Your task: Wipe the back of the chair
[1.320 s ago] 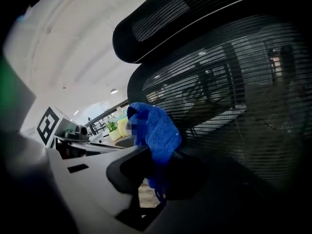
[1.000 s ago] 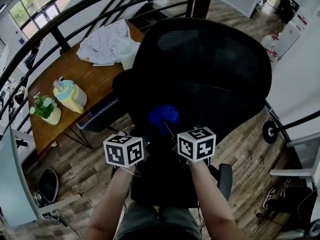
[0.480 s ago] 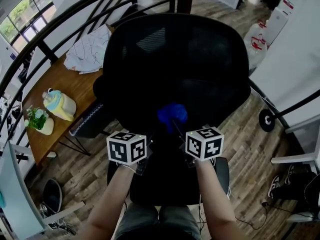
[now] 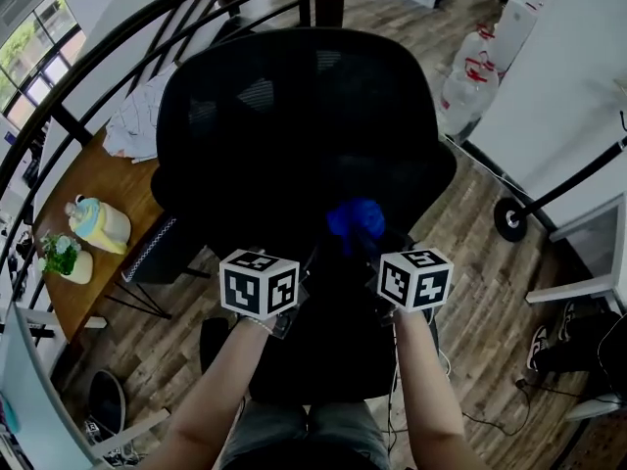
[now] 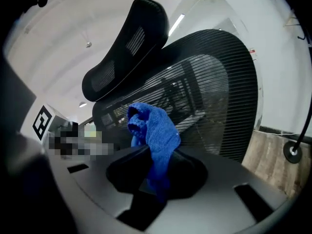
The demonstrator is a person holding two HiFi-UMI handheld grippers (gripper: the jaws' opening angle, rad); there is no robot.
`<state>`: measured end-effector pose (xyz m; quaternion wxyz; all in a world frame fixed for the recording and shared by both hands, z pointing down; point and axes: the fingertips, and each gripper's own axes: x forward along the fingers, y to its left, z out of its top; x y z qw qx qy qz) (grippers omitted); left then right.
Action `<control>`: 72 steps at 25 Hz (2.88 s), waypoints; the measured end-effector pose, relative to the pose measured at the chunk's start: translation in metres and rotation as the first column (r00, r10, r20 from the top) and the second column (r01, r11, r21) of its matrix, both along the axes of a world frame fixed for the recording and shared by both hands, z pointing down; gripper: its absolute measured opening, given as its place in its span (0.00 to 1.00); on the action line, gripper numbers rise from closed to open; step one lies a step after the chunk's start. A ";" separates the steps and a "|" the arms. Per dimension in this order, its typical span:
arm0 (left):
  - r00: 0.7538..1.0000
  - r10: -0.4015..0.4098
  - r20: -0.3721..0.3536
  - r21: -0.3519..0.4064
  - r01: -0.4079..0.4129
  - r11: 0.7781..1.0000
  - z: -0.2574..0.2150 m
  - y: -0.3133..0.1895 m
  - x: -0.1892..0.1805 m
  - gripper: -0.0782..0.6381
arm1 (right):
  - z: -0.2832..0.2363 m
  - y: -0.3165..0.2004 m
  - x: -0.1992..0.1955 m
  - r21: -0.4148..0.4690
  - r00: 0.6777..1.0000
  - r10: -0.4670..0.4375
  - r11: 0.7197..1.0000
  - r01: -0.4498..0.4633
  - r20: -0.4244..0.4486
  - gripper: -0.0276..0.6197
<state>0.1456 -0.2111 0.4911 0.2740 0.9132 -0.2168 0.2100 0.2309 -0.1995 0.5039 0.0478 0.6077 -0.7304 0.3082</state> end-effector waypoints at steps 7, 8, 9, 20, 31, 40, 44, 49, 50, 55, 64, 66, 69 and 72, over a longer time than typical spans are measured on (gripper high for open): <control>0.998 0.056 -0.023 -0.001 -0.056 0.998 -0.009 0.010 0.036 0.16 | 0.003 0.014 0.039 -0.006 0.997 0.070 0.997 -0.071 -0.006 0.18; 0.998 0.063 -0.026 0.002 -0.063 0.998 -0.010 0.011 0.040 0.16 | 0.004 0.015 0.044 -0.007 0.997 0.082 0.997 -0.082 -0.005 0.18; 0.997 0.069 -0.027 0.003 -0.069 0.998 -0.011 0.011 0.044 0.16 | 0.004 0.017 0.050 -0.007 0.996 0.095 0.995 -0.095 -0.002 0.18; 0.996 0.084 -0.034 -0.006 -0.084 0.996 -0.010 0.022 0.057 0.16 | 0.007 0.041 0.097 -0.022 0.975 0.222 0.975 -0.222 -0.003 0.18; 1.000 0.021 -0.008 -0.036 -0.021 0.999 0.007 0.037 0.010 0.16 | -0.007 0.071 0.071 -0.010 0.981 0.190 0.982 -0.191 -0.033 0.18; 0.993 -0.113 -0.026 -0.072 0.111 0.991 0.012 0.040 -0.057 0.16 | 0.001 0.060 -0.011 -0.041 0.999 0.046 0.998 -0.047 -0.024 0.18; 0.985 -0.174 -0.016 -0.084 0.172 0.981 0.019 0.037 -0.096 0.16 | 0.004 0.045 -0.058 -0.047 0.999 -0.044 0.998 0.043 -0.018 0.18; 0.964 -0.265 -0.003 -0.088 0.264 0.960 0.025 0.027 -0.144 0.16 | 0.006 0.024 -0.121 -0.042 0.986 -0.164 0.986 0.164 0.004 0.18; 0.959 -0.283 -0.002 -0.090 0.282 0.955 0.027 0.024 -0.153 0.16 | 0.007 0.019 -0.134 -0.040 0.982 -0.188 0.981 0.188 0.008 0.18; 0.932 -0.361 0.007 -0.100 0.360 0.927 0.033 0.017 -0.195 0.16 | 0.013 0.001 -0.195 -0.042 0.951 -0.309 0.950 0.309 0.022 0.18; 0.889 -0.457 0.022 -0.125 0.456 0.881 0.044 0.003 -0.238 0.16 | 0.027 -0.025 -0.270 -0.054 0.890 -0.450 0.889 0.454 0.072 0.18; 0.885 -0.464 0.025 -0.128 0.464 0.877 0.047 -0.002 -0.243 0.16 | 0.033 -0.032 -0.280 -0.060 0.881 -0.467 0.880 0.472 0.075 0.18; 0.884 -0.466 0.032 -0.132 0.466 0.875 0.054 -0.005 -0.246 0.16 | 0.042 -0.038 -0.291 -0.070 0.870 -0.486 0.868 0.491 0.076 0.18; 0.884 -0.467 0.034 -0.143 0.466 0.873 0.059 -0.006 -0.244 0.16 | 0.049 -0.040 -0.294 -0.083 0.867 -0.494 0.863 0.498 0.068 0.18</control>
